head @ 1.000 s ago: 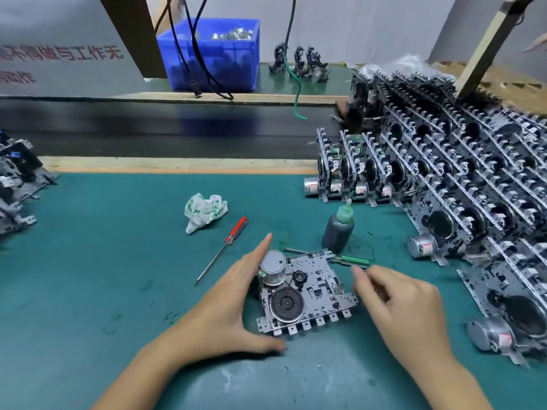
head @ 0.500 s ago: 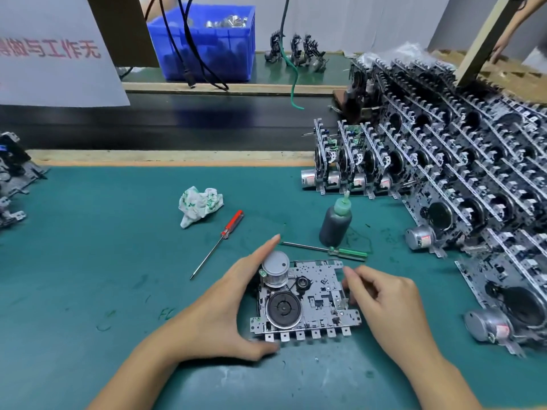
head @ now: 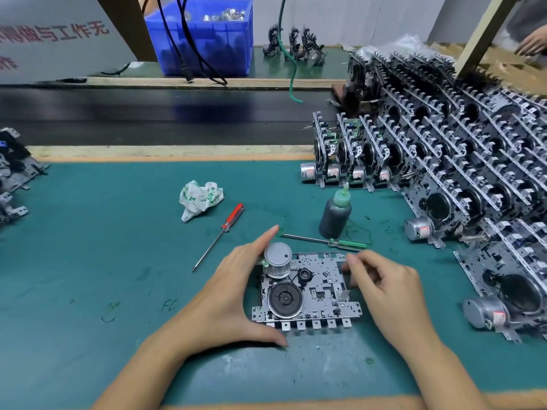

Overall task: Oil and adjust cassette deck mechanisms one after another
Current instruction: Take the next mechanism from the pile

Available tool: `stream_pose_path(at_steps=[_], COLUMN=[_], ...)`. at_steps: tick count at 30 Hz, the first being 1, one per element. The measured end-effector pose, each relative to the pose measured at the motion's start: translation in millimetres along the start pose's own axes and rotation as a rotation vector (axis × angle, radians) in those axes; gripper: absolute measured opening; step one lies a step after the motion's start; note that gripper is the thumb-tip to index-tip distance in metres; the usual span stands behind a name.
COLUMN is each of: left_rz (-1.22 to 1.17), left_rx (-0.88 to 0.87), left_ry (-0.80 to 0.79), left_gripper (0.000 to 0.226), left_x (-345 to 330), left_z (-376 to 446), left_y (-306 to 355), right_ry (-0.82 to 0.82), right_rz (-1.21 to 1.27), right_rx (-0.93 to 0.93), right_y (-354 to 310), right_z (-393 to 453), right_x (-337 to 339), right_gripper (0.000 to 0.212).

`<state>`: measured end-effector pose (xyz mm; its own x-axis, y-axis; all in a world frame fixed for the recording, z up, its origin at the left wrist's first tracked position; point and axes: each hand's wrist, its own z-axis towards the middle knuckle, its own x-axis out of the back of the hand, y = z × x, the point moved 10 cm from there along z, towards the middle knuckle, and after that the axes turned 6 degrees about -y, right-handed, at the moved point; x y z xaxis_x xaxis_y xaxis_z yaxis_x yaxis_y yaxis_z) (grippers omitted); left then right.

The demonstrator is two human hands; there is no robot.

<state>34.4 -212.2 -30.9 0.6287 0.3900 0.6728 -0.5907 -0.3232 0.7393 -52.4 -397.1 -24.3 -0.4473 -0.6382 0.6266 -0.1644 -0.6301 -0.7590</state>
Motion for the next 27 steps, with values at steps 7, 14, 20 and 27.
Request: stream_pose_path(at_steps=[7,14,20,27], left_rz=[0.013,0.032,0.001,-0.04], left_rx=[-0.049,-0.07,-0.068,-0.047], left_ry=[-0.005,0.006,0.027,0.025], left_gripper=[0.12,0.118,0.117,0.115], left_x=[-1.8,-4.1,-3.7,-5.0], left_z=[-0.2,0.2,-2.0,-2.1], left_y=[5.7,4.8,1.6,-2.6], right_ry=[-0.296,-0.674,-0.716,-0.764], right_rz=[-0.062,-0.7,-0.83,-0.877], right_rx=[0.158,0.346,0.297,0.269], right_y=[-32.5,-57.2,-64.8,-65.2], right_z=[-6.1,-8.3,-2.8,-2.3], right_x=[-19.2,-50.6,-60.2,-60.7], right_gripper=[0.056,0.116,0.121,0.112])
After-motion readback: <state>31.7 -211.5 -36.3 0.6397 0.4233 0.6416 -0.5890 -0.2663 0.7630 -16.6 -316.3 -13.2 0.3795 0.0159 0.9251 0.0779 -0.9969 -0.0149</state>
